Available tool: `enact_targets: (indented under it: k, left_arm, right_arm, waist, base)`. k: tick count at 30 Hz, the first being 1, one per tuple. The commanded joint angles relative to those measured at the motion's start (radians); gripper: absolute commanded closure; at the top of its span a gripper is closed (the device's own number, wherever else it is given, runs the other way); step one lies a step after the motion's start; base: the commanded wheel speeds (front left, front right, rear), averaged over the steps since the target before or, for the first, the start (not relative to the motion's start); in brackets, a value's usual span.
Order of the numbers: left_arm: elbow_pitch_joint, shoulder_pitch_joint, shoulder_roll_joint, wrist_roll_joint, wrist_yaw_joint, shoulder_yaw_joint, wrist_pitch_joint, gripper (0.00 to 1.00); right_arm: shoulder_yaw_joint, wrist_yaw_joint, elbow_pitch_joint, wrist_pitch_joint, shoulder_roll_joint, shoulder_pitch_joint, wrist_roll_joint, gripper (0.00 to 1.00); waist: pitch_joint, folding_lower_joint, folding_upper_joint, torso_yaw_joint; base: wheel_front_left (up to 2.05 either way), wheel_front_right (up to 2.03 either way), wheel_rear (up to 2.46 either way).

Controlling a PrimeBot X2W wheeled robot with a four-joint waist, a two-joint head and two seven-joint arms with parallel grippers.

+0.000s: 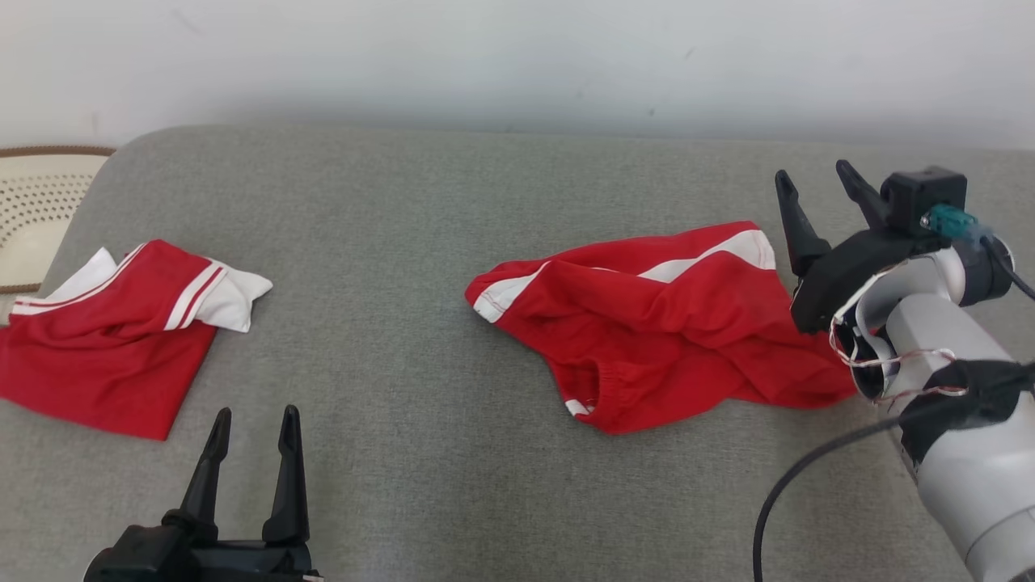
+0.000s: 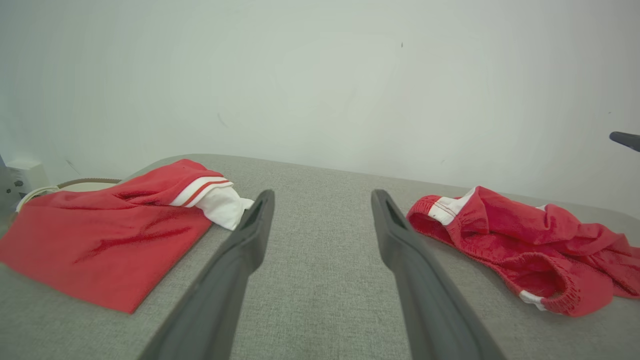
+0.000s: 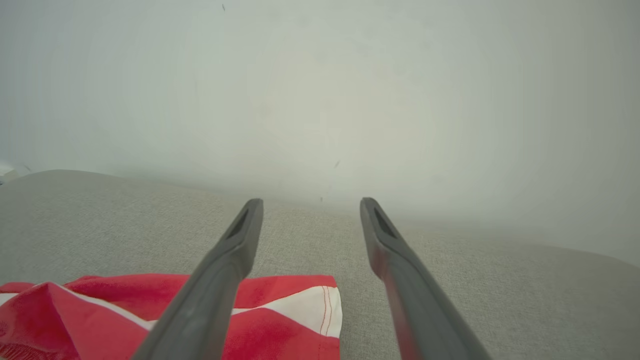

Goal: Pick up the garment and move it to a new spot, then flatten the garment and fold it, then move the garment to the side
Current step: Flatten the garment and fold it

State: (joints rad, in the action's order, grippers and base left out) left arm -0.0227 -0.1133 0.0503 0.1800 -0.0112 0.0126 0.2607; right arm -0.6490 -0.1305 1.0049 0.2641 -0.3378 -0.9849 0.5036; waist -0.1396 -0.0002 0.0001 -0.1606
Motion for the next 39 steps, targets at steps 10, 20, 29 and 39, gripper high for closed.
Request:
enact_targets:
  k: [10,20,29,39]
  left_arm:
    - [-0.002,0.034,0.000,-0.013,-0.001,-0.009,0.002,0.00]
    - [-0.008,0.051,0.000,-0.020,0.002,-0.013,0.002,0.00]
    - [-0.006,0.044,0.001,-0.026,-0.004,-0.023,0.002,0.00]
    - [0.030,0.018,0.000,-0.037,-0.035,-0.016,0.002,0.00]
  right_arm:
    - [0.219,0.000,-0.303,0.003,0.049,0.293,-0.174,0.00]
    - [0.396,0.000,-0.573,0.003,0.143,0.566,-0.311,0.00]
    - [0.457,0.000,-0.730,0.003,0.213,0.713,-0.382,0.00]
    - [0.453,0.000,-0.746,0.003,0.234,0.729,-0.387,0.00]
  waist:
    - [0.045,0.0002,-0.0001,0.085]
    - [0.058,0.0002,-0.0001,0.138]
    - [0.048,0.0002,-0.0001,0.175]
    - [0.040,0.0002,-0.0001,0.218]
  base:
    - [0.00,0.00,0.00]
    - [0.00,0.00,0.00]
    - [0.00,0.00,0.00]
    - [0.00,0.00,0.00]
